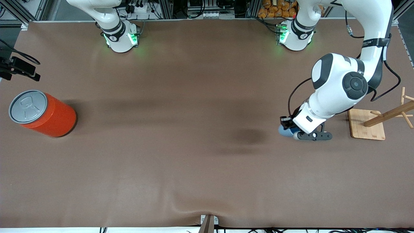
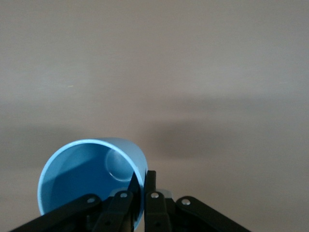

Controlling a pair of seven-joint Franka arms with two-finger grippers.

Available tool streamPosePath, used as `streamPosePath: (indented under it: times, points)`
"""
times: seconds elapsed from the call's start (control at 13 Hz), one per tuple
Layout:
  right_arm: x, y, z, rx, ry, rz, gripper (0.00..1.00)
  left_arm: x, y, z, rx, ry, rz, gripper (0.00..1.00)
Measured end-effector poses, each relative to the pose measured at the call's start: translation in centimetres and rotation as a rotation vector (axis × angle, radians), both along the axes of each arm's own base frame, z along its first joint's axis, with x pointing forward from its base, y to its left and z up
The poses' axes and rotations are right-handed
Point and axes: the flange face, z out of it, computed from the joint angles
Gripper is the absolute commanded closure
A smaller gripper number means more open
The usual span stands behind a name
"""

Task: Flip cup
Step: 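Carry the cup with the left gripper toward the wooden stand, then turn the cup upright and set it down with the left gripper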

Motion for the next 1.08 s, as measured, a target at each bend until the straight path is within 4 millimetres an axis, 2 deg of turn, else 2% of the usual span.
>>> streamPosePath:
  times: [0.23, 0.38, 0.62, 0.85, 0.92, 1.0, 1.08]
  points:
    - [0.0, 0.0, 0.0, 0.0, 0.0, 0.0, 0.0, -2.9, 2.1, -5.7, 0.072, -0.045, -0.014, 1.0]
    - [0.0, 0.0, 0.0, 0.0, 0.0, 0.0, 0.0, -4.4, 3.8, -8.4, 0.099, -0.035, -0.005, 1.0]
    - [0.0, 0.0, 0.0, 0.0, 0.0, 0.0, 0.0, -5.4, 5.5, -10.1, 0.116, -0.037, 0.002, 1.0]
    - [0.0, 0.0, 0.0, 0.0, 0.0, 0.0, 0.0, -5.4, 5.9, -10.2, 0.115, -0.042, 0.011, 1.0]
    - [0.0, 0.0, 0.0, 0.0, 0.0, 0.0, 0.0, -5.3, 6.0, -10.5, 0.111, -0.053, 0.015, 0.97]
    - [0.0, 0.0, 0.0, 0.0, 0.0, 0.0, 0.0, -5.3, 6.1, -10.9, 0.108, -0.059, 0.019, 0.78]
    - [0.0, 0.0, 0.0, 0.0, 0.0, 0.0, 0.0, -5.2, 6.3, -11.3, 0.107, -0.059, 0.022, 0.37]
